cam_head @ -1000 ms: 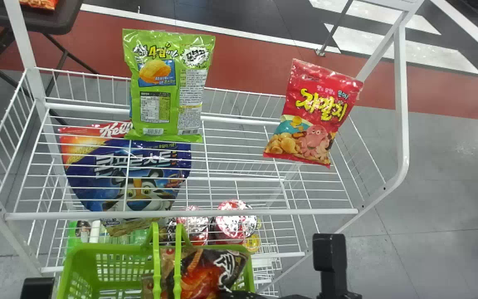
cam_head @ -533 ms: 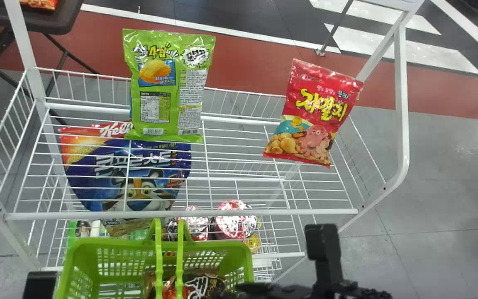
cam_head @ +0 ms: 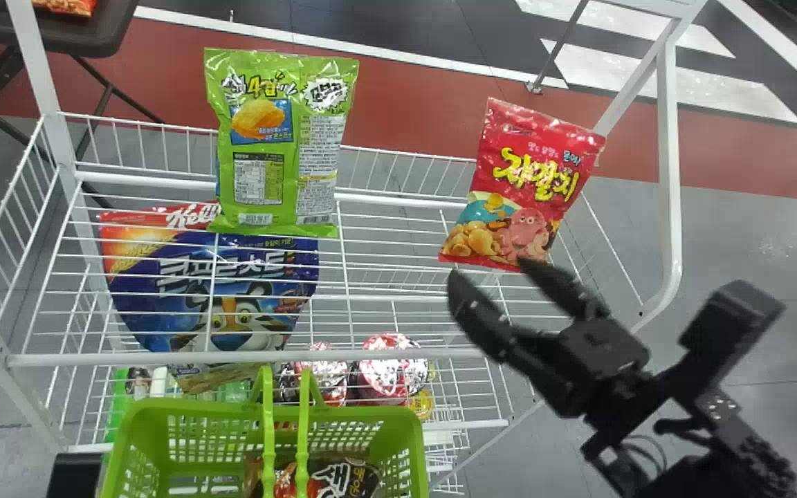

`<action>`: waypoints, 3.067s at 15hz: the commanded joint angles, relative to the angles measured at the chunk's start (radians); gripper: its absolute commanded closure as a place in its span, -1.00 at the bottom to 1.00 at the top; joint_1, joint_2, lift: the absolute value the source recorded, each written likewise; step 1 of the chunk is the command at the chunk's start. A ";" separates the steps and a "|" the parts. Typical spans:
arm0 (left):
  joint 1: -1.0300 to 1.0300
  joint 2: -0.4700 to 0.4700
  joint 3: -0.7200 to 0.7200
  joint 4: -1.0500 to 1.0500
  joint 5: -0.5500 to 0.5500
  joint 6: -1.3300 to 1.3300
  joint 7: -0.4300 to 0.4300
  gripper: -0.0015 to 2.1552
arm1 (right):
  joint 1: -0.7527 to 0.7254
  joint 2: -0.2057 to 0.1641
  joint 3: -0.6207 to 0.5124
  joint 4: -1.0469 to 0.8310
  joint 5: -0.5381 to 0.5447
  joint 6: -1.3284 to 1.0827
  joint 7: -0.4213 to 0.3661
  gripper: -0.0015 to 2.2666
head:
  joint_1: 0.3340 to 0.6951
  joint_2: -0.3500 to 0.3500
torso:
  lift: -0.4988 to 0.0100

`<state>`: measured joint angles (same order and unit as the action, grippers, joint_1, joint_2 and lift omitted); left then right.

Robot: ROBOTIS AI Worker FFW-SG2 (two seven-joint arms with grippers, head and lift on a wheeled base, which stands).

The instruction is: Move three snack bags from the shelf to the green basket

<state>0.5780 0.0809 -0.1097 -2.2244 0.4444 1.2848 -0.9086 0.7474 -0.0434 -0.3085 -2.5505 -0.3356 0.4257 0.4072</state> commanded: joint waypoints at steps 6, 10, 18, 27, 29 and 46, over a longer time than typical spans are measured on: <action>0.002 0.007 -0.001 -0.003 -0.001 0.003 0.000 0.96 | -0.318 0.000 -0.103 0.243 0.036 0.009 -0.123 -0.95 | 1.00 -1.00 | 0.77; -0.001 0.008 0.004 -0.001 0.000 0.003 -0.004 0.96 | -0.439 -0.006 -0.132 0.412 0.061 0.025 -0.102 -0.95 | 1.00 -1.00 | 0.77; -0.014 0.013 0.012 0.005 0.005 0.006 -0.004 0.96 | -0.591 -0.012 -0.080 0.558 0.136 0.126 -0.093 -0.89 | 1.00 -1.00 | 0.77; -0.029 0.014 0.015 0.008 0.008 0.006 0.005 0.96 | -0.553 -0.010 -0.080 0.483 0.136 0.160 -0.044 0.93 | 1.00 -1.00 | 0.77; -0.033 0.013 0.015 0.011 0.007 0.006 0.007 0.96 | -0.497 -0.007 -0.078 0.392 0.135 0.172 -0.036 0.93 | 1.00 -1.00 | 0.77; -0.037 0.000 0.002 0.031 -0.001 -0.009 0.016 0.96 | -0.068 0.044 -0.159 -0.105 -0.197 0.927 0.206 0.93 | 1.00 -1.00 | 0.77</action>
<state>0.5414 0.0805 -0.1080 -2.1939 0.4418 1.2788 -0.8919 0.6664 0.0000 -0.4987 -2.6585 -0.5393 1.2851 0.6134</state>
